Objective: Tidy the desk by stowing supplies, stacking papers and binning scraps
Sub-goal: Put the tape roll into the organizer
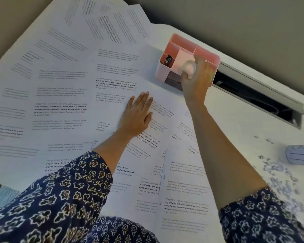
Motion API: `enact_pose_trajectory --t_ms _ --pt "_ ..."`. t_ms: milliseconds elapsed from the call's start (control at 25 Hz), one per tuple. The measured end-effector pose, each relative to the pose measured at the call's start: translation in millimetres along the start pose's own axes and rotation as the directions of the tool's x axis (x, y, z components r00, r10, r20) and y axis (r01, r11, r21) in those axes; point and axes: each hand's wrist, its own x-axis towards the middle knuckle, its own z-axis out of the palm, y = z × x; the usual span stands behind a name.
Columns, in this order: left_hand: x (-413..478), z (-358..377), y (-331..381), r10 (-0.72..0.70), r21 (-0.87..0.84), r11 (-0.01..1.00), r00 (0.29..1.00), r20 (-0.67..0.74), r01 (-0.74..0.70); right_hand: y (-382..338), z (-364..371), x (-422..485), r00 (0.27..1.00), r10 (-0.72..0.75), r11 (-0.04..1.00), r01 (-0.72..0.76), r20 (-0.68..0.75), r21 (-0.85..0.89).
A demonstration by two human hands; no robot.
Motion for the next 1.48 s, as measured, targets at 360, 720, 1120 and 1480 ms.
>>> enact_pose_trajectory --t_ms 360,720,1120,1480 --pt "-0.5 -0.1 0.1 -0.002 -0.01 1.0 1.0 -0.003 0.002 3.8 6.3 11.9 0.999 0.035 0.999 -0.033 0.039 -0.041" --pt "-0.3 1.0 -1.1 -0.006 -0.014 1.0 1.0 -0.005 0.006 6.2 11.5 22.4 0.992 0.105 0.993 -0.101 0.068 -0.061" --pt "-0.1 1.3 -1.1 0.001 -0.005 1.0 1.0 0.007 -0.001 13.0 14.7 21.3 0.994 0.045 0.999 -0.043 0.096 -0.027" --pt "-1.8 -17.1 -8.8 0.095 -0.067 0.994 0.988 0.125 -0.087 25.9 -0.4 -44.4 0.999 -0.012 0.995 0.015 -0.038 0.094"
